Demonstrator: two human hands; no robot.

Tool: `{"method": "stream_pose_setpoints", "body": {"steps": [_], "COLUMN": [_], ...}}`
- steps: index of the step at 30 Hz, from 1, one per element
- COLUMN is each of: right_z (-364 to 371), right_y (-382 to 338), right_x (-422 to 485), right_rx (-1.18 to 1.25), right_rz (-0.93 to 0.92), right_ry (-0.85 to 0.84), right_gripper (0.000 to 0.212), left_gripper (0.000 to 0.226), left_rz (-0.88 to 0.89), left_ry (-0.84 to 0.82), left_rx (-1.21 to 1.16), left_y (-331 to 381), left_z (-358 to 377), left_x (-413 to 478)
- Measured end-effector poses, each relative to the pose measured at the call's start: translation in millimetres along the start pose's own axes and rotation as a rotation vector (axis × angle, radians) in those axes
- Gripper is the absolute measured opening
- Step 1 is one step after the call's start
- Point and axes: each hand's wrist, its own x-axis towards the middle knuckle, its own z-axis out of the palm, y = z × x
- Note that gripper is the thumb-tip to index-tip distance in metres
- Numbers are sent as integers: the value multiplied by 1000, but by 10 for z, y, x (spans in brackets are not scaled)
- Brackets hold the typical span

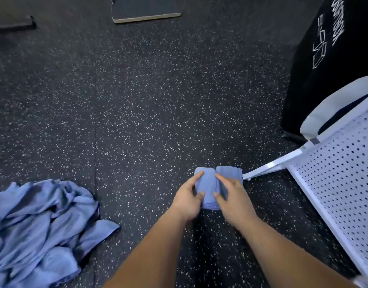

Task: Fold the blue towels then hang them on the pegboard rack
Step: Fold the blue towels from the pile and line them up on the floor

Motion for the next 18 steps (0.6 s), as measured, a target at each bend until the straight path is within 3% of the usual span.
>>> {"method": "stream_pose_setpoints", "body": {"steps": [7, 12, 18], "right_z": [228, 362, 385], "right_y": [97, 147, 149], "right_x": [283, 333, 381], "right_rx": [-247, -410, -525], "right_rz": [26, 10, 37], "right_ry": [67, 23, -26], "right_gripper": [60, 63, 66], "left_gripper": [62, 69, 72], "left_rz": [-9, -41, 35], "left_ry": [-13, -6, 43], "left_rx": [90, 186, 678], "left_y": [-118, -284, -293], "left_z": [89, 122, 160], "left_x": [399, 455, 520]}}
